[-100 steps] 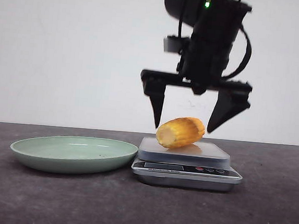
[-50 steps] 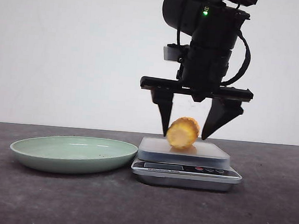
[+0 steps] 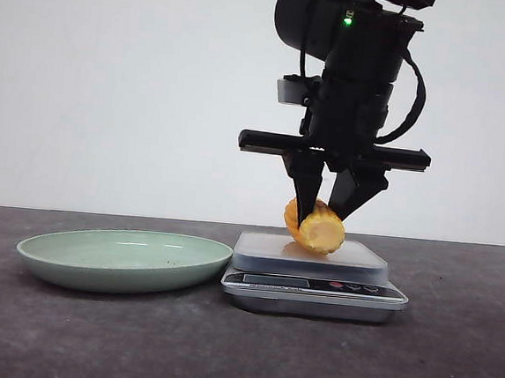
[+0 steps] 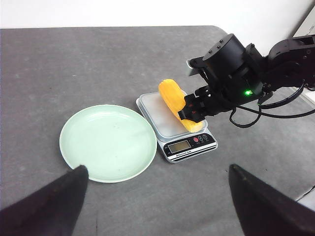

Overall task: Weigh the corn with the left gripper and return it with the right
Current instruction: 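Lower the right gripper onto the corn on the scale and close, then lift the corn with the right gripper and carry it over the plate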

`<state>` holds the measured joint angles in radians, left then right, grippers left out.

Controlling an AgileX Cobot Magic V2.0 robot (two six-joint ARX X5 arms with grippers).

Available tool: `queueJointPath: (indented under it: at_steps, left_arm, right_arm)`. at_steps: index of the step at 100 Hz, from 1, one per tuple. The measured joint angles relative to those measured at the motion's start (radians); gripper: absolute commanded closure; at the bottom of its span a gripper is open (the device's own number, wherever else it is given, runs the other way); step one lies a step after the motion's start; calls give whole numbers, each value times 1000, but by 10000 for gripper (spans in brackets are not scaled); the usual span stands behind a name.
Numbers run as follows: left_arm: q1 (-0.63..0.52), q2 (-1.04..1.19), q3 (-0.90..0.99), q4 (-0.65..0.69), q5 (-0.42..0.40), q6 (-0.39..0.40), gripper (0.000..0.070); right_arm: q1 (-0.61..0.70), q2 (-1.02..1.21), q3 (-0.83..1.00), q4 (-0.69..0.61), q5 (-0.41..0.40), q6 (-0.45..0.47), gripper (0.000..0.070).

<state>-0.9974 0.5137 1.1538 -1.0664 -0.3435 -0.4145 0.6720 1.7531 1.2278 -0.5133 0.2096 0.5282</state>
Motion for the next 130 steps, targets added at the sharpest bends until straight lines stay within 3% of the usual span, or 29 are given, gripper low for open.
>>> queueJointPath:
  at_steps: [35,53,80,90,110,130]
  left_arm:
    - [0,0,0,0,-26,3,145]
    - [0,0,0,-1,-50,4,145]
    - [0,0,0,-19,-52,4,145]
    - [0,0,0,-20,-52,4,145]
    - [0,-2,0,-20,-53,3,145]
    - [0,-3,0,-23,-53,3,145]
  right_arm:
    - [70,-191,6,-36,42,-58,700]
    - [151,-356,8,-66,95,-105,700]
    - [285,-573,8,-58,99,-128,700]
    - [330,-591,9,-11,93,-127,700]
    - [365,-550,10,180,-16,-104,700]
    - [366,-450,12,266,-27,-96,700]
